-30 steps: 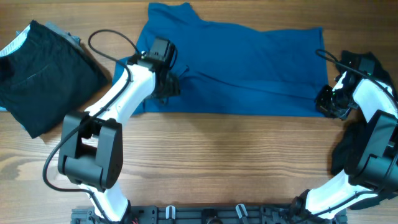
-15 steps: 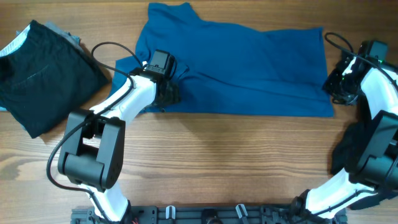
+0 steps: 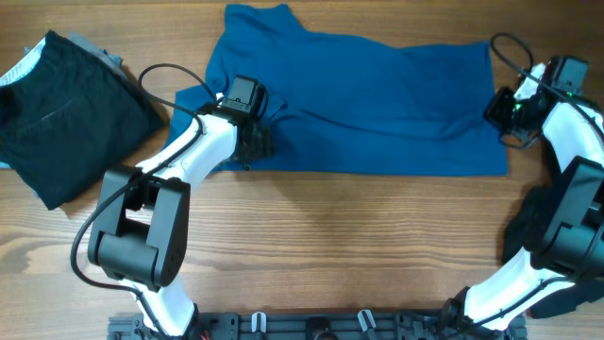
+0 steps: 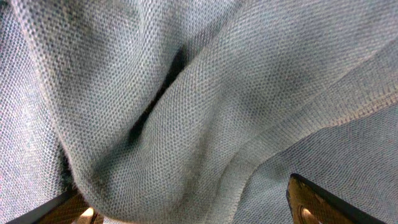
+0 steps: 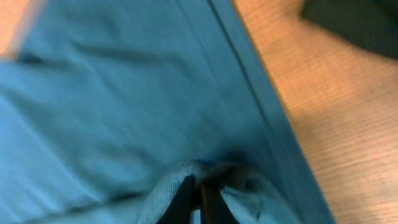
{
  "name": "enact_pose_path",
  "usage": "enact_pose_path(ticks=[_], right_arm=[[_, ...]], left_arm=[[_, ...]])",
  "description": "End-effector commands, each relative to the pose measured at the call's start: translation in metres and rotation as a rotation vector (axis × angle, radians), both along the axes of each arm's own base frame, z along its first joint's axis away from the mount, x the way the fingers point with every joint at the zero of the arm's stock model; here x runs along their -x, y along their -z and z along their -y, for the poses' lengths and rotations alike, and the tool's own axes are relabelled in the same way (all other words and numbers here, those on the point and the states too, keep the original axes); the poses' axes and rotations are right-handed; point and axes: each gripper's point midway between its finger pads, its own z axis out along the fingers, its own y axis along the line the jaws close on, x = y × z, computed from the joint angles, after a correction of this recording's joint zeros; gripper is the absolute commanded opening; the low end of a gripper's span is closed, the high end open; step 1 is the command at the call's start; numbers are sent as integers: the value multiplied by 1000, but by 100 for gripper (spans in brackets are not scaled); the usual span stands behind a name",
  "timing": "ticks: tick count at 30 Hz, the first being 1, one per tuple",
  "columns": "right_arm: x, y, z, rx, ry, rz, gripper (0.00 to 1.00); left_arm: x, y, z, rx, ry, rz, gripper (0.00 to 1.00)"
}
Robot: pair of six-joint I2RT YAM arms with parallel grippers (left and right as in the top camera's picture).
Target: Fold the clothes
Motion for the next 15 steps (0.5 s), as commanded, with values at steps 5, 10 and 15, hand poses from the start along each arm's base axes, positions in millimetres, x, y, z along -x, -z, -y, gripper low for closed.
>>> enact_pose_path(ticks=[5, 10, 15], right_arm=[[11, -6, 19, -105, 90, -18, 41], [64, 32, 10, -56, 38, -234, 24], [48, 37, -12, -64, -26, -170, 15]], left_arm=[[1, -3, 0, 6, -9, 6, 92], [1, -3, 0, 6, -9, 6, 92], [2, -3, 0, 6, -9, 5, 92]])
